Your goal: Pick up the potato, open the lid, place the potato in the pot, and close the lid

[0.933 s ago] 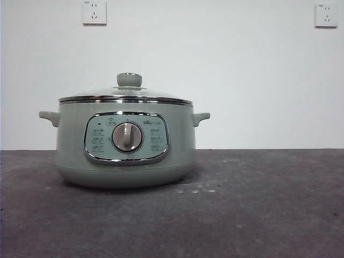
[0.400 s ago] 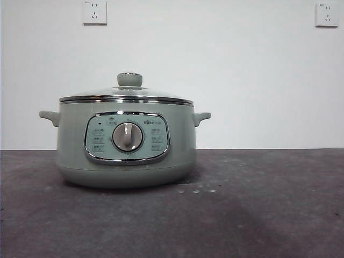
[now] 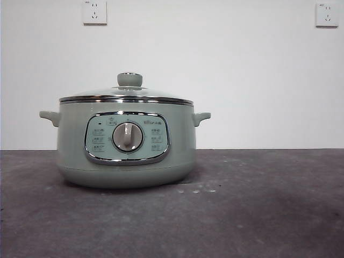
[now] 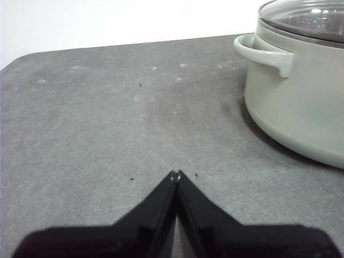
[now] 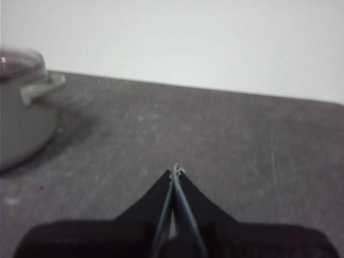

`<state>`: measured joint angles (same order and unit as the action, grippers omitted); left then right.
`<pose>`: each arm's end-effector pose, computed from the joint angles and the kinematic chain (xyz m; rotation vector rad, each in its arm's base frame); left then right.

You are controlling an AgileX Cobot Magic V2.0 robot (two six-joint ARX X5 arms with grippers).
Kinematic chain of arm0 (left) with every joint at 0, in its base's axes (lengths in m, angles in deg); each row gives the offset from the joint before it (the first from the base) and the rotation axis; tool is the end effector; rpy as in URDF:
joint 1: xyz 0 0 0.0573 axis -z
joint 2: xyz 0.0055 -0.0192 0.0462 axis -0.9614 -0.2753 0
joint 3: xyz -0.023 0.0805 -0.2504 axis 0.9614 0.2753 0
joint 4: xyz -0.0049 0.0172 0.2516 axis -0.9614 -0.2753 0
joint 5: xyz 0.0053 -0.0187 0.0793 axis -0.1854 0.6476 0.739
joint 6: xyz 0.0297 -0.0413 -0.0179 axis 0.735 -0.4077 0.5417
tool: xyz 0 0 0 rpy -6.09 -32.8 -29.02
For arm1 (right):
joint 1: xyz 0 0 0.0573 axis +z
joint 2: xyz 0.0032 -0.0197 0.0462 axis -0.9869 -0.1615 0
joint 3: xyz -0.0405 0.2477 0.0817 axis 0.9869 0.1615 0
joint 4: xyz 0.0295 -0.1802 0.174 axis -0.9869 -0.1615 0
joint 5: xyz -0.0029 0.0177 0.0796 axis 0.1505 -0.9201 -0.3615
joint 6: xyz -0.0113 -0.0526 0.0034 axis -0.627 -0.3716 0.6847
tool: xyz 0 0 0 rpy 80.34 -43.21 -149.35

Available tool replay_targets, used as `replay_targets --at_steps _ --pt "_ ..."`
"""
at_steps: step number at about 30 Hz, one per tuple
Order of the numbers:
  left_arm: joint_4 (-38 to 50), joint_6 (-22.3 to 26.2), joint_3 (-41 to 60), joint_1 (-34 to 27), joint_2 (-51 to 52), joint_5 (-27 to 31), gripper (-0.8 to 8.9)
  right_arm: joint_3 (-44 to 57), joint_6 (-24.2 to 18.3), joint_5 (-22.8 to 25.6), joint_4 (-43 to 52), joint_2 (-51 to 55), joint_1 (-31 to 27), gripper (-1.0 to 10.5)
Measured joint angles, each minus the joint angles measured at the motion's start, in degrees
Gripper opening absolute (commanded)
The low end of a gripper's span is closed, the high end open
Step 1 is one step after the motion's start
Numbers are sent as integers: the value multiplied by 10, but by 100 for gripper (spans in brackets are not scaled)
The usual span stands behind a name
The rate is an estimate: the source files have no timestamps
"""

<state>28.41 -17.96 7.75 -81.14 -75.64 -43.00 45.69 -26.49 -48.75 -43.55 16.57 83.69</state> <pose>0.0984 0.0089 0.1481 0.0502 0.2191 0.0018 0.0963 0.0081 0.1669 -0.1100 0.0586 0.1604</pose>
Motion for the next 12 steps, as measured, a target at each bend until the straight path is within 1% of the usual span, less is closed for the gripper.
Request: replay_targets --at_steps 8,12 --pt "0 0 0 0 0 0 -4 9 0 4 -56 8 0 2" --pt "0 0 0 0 0 0 -4 9 0 4 -56 9 0 2"
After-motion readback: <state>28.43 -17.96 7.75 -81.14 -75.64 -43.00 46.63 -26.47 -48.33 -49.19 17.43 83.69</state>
